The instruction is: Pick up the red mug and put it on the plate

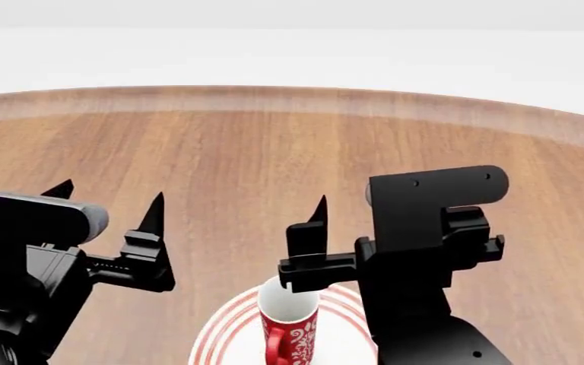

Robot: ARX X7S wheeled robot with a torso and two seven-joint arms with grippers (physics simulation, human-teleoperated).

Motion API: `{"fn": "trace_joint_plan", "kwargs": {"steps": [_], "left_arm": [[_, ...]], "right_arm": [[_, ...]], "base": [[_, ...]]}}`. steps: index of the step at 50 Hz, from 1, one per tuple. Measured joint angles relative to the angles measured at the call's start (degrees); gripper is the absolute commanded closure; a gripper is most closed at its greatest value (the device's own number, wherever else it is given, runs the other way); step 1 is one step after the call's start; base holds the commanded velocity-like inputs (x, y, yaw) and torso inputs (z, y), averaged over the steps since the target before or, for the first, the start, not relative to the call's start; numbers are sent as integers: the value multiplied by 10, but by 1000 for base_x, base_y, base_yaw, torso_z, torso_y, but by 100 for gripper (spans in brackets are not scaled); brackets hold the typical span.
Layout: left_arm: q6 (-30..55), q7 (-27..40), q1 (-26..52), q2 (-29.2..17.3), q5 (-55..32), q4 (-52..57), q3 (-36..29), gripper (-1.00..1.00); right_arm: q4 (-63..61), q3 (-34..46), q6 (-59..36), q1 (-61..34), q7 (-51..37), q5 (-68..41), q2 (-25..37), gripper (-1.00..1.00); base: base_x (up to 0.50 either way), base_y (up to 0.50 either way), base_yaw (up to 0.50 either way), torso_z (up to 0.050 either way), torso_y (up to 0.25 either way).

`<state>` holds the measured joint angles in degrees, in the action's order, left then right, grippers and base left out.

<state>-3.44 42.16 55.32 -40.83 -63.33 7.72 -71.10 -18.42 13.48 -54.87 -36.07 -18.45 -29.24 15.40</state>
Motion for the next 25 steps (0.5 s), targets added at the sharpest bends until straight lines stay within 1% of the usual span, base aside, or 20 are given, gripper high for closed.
{"fn": "trace_joint_plan", "kwargs": {"steps": [9, 25], "left_arm": [[-4, 2, -1, -3, 6, 6, 2, -100], [-19, 19, 2, -18, 46, 43, 8, -100]], "right_arm": [[-7, 4, 6, 2, 0, 1, 4, -100], [-60, 6, 49, 18, 2, 8, 16, -100]], "base": [[0, 0, 0, 0, 0], [0, 0, 0, 0, 0]]}}
